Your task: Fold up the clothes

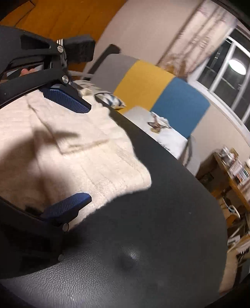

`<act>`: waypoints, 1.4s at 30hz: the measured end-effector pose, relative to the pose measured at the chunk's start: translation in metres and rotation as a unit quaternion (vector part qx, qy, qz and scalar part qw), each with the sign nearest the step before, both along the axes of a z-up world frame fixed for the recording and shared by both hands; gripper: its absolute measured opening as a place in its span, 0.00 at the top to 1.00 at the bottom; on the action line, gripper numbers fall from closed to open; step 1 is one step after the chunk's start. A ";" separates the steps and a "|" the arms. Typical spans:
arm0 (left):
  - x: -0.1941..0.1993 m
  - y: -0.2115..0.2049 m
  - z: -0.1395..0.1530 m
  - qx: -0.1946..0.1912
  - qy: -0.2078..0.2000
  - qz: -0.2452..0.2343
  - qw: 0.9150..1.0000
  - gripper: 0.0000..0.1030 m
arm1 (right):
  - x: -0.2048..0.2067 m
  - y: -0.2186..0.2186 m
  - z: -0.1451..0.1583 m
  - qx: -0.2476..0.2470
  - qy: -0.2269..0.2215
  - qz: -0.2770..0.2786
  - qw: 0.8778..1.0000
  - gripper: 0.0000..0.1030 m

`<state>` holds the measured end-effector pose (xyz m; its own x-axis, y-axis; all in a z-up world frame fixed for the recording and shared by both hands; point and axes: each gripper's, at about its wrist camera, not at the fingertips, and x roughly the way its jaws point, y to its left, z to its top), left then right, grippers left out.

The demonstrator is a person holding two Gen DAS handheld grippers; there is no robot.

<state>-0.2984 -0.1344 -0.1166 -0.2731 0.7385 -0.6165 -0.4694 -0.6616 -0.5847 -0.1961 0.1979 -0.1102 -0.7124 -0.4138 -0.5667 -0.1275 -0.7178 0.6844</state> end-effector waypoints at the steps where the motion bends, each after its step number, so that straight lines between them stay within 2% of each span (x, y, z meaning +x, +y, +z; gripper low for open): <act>1: 0.004 -0.010 -0.002 -0.001 -0.003 0.013 1.000 0.82 | -0.002 -0.008 0.007 0.013 0.007 0.018 1.000 0.15; 3: 0.011 -0.031 -0.005 -0.003 -0.009 0.038 0.999 0.82 | -0.008 -0.030 0.023 0.047 0.024 0.065 0.996 0.14; 5: 0.019 -0.051 -0.009 -0.004 -0.015 0.063 0.998 0.82 | -0.020 -0.058 0.028 0.112 0.017 0.108 0.988 0.13; 7: 0.027 -0.072 -0.013 -0.006 -0.021 0.088 0.996 0.82 | -0.029 -0.086 0.023 0.175 -0.002 0.138 0.975 0.13; 8: 0.031 -0.082 -0.014 -0.007 -0.024 0.100 0.995 0.86 | -0.031 -0.099 0.015 0.211 -0.013 0.147 0.966 0.13; 10: 0.038 -0.102 -0.018 -0.008 -0.030 0.125 0.992 0.86 | -0.037 -0.116 -0.006 0.284 -0.047 0.147 0.946 0.13; 11: 0.042 -0.112 -0.020 -0.009 -0.033 0.138 0.990 0.83 | -0.037 -0.120 -0.011 0.303 -0.049 0.144 0.941 0.11; 13: 0.060 -0.131 -0.013 0.019 -0.030 0.156 0.987 0.81 | -0.032 -0.123 -0.010 0.313 -0.038 0.137 0.939 0.10; 14: 0.069 -0.140 -0.009 0.036 -0.028 0.164 0.985 0.80 | -0.028 -0.121 -0.008 0.304 -0.038 0.133 0.943 0.09; 17: 0.101 -0.168 -0.001 0.088 -0.026 0.192 0.977 0.79 | -0.008 -0.126 0.012 0.232 -0.007 0.151 0.961 0.09; 19: 0.125 -0.188 -0.007 0.118 -0.039 0.222 0.967 0.79 | 0.004 -0.135 0.022 0.213 0.013 0.167 0.963 0.08; 22: 0.156 -0.215 -0.029 0.154 -0.071 0.275 0.946 0.78 | 0.011 -0.159 0.017 0.226 0.011 0.178 0.958 0.08; 23: 0.163 -0.220 -0.035 0.164 -0.082 0.286 0.940 0.77 | 0.009 -0.165 0.013 0.230 0.007 0.173 0.958 0.08; 25: 0.176 -0.229 -0.045 0.159 -0.094 0.314 0.931 0.76 | 0.006 -0.173 0.003 0.235 0.001 0.161 0.958 0.08; 28: 0.187 -0.241 -0.061 0.188 -0.112 0.344 0.913 0.75 | 0.007 -0.172 -0.007 0.237 0.002 0.139 0.961 0.05; 33: 0.171 -0.251 -0.069 0.220 -0.106 0.395 0.886 0.74 | 0.011 -0.171 -0.010 0.228 0.014 0.133 0.964 0.01; 37: 0.154 -0.254 -0.076 0.246 -0.108 0.447 0.853 0.74 | 0.010 -0.171 -0.011 0.221 0.016 0.134 0.966 0.00; 38: 0.151 -0.253 -0.077 0.250 -0.106 0.456 0.848 0.75 | 0.009 -0.172 -0.012 0.222 0.016 0.134 0.966 0.00; 41: 0.153 -0.251 -0.070 0.237 -0.059 0.492 0.836 0.91 | 0.010 -0.174 -0.012 0.224 0.016 0.133 0.965 0.00; 42: 0.155 -0.250 -0.069 0.238 -0.048 0.502 0.830 0.91 | 0.010 -0.174 -0.012 0.224 0.017 0.133 0.965 0.00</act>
<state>-0.1435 -0.3842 -0.1852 -0.8648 0.3341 -0.3749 0.2426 -0.3757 -0.8944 -0.1863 0.0238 -0.1225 -0.6357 -0.3038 -0.7096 0.1192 -0.9469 0.2986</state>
